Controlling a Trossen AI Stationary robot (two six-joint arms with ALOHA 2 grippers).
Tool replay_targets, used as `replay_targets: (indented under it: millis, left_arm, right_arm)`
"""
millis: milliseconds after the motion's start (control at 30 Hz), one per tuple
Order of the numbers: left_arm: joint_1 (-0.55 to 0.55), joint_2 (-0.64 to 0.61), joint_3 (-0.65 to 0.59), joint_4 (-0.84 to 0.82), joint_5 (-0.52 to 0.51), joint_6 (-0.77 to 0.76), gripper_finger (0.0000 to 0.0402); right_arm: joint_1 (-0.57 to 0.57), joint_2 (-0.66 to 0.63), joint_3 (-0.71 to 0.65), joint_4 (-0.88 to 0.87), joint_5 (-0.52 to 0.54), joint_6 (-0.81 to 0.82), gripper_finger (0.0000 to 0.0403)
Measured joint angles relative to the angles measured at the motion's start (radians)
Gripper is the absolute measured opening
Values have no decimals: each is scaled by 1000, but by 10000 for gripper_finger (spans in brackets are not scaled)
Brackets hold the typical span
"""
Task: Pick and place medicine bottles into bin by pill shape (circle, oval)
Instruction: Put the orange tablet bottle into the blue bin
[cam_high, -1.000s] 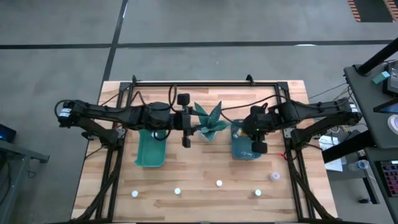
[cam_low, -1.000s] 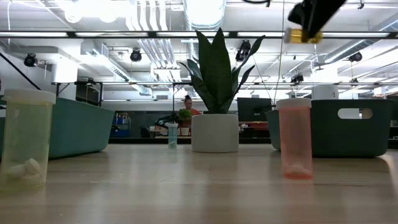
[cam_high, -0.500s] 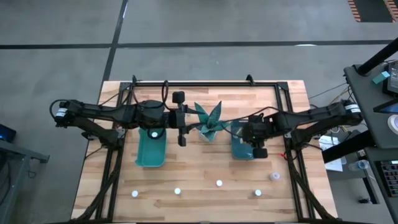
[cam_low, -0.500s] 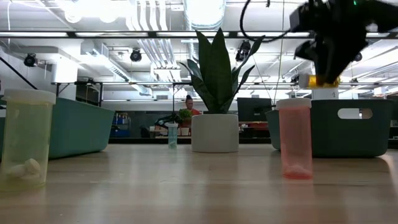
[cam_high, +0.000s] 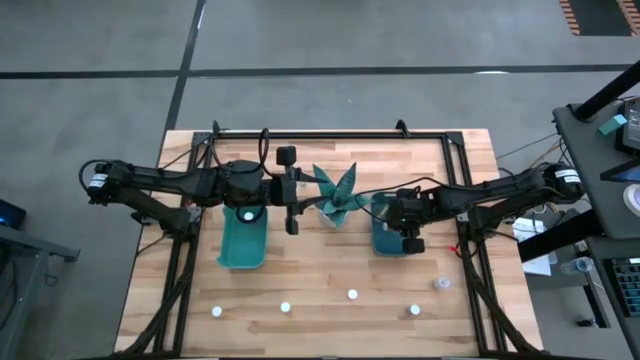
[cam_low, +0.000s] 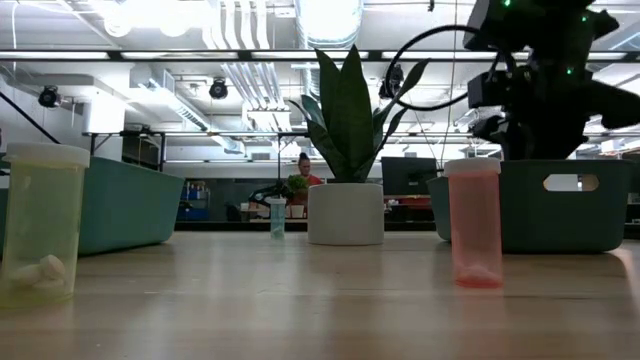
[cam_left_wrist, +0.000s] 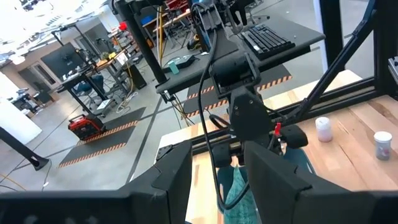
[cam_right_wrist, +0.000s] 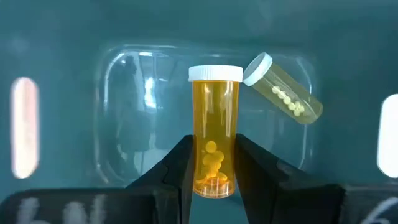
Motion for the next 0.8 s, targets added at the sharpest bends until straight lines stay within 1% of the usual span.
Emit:
replay_targets:
  millis: [233,800]
  left_arm:
    - [0,0,0,0,0,0,131]
    - [0,0,0,0,0,0,131]
  right_arm:
    - [-31,1,-35,43,-1,-31,91]
    - [-31,2,-132,158,-4,-28,91]
